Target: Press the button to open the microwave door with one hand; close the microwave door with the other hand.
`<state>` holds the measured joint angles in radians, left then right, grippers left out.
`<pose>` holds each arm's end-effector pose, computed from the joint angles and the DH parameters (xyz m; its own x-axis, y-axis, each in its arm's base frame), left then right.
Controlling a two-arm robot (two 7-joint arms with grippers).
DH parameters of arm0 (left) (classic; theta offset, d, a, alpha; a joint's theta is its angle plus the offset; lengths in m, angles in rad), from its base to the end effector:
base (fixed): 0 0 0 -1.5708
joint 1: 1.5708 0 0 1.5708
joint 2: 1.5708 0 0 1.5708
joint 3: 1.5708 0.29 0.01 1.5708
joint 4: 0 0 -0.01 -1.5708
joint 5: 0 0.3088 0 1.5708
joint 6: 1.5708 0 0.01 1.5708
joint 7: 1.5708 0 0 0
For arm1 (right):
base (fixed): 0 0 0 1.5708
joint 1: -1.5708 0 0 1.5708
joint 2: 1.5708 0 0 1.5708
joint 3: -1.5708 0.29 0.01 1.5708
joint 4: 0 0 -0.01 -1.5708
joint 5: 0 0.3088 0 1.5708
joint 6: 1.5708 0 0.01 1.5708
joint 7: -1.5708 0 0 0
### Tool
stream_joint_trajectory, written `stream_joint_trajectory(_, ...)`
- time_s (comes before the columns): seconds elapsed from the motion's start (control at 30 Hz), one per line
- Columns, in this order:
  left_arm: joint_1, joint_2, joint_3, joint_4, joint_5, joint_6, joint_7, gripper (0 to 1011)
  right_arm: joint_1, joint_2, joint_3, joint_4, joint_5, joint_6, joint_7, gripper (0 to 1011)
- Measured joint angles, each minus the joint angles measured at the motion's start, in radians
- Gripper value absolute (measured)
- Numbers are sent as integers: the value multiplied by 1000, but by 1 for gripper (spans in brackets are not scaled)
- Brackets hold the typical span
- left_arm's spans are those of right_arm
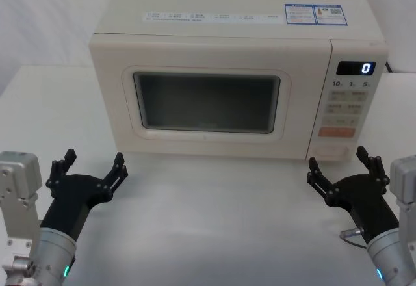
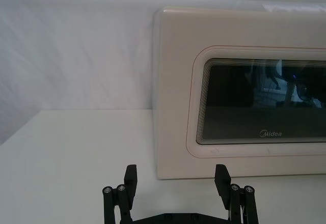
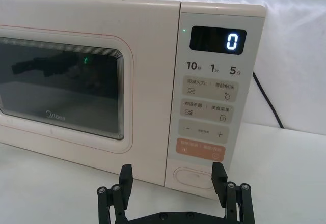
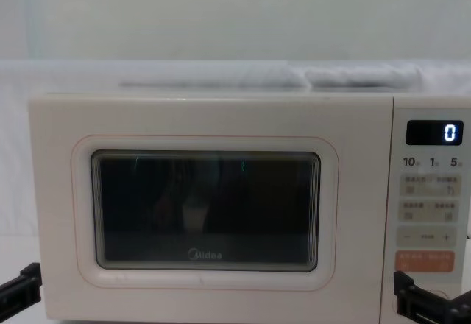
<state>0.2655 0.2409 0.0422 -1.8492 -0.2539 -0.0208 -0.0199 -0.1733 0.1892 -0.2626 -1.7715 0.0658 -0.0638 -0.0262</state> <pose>0.2529 0.0375 -0.2853 0.1245 0.9917 -0.0328 -0.9921 0.1240 -0.0176 0.2658 0.0383 -0.2975 0.2627 -0.9625 0.0675 0.9627 0.2661 0.0480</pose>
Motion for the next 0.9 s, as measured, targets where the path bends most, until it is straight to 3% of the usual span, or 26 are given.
stream_joint_trajectory(0.9, 0, 0, 0, 0, 0, 0, 0, 1001, 0, 0, 0, 0, 0, 0, 0, 1002)
